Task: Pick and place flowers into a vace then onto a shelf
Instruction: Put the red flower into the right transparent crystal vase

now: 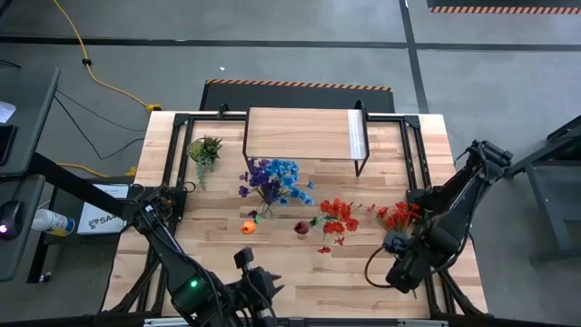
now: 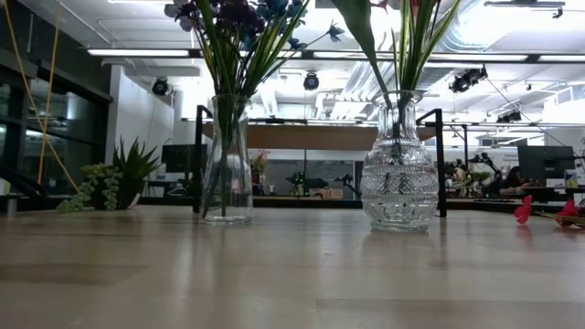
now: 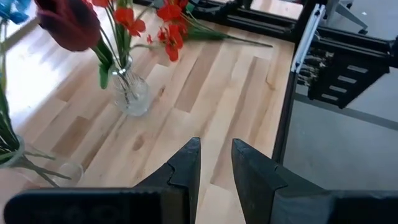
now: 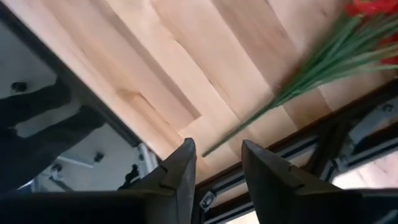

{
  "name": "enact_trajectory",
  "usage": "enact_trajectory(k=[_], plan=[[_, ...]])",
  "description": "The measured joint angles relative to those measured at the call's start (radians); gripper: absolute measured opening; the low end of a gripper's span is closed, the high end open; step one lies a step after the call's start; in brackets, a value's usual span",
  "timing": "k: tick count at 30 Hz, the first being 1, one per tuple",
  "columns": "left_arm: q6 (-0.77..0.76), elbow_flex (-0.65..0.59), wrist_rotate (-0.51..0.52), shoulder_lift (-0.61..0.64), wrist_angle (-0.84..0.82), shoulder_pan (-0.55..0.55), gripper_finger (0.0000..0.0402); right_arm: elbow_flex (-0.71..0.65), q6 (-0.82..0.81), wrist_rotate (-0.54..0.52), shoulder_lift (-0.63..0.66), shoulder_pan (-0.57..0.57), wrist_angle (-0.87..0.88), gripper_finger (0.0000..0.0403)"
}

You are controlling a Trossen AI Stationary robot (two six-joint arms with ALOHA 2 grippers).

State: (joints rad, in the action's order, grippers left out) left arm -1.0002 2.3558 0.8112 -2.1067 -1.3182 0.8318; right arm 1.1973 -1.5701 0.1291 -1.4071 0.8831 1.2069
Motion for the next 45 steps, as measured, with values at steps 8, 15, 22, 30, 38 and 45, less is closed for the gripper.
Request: enact_trajectory(k=[8,15,22,30,38,45], plan=[[0.0,0.0,-0.04,0.0,0.008,0.0,0.0124,-0.003,-0.074,-0.073,-0.001,0.023,0.047,0.0171],[0.0,0.0,-0.062,0.0,0.01,0.0,0.0124,-0.003,-0.081,-0.04,0.001,0.054,0.142,0.019],[0.0,0.0,-0.069,0.0,0.01,0.0,0.0124,-0.003,-0.106,-0.016,0.064,0.106,0.237,0.019],[0.0,0.0,-0.069,0.0,0.009,0.0,0.0124,-0.003,-0.161,-0.115,0.21,0.158,0.263,0.019],[0.0,0.0,-0.067,0.0,0.023,0.0,0.0124,-0.003,-0.135,-0.235,0.273,0.157,0.178,0.019],[0.0,0.0,-0.059,0.0,0.037,0.0,0.0124,-0.115,-0.132,-0.221,0.25,0.158,-0.037,0.019]])
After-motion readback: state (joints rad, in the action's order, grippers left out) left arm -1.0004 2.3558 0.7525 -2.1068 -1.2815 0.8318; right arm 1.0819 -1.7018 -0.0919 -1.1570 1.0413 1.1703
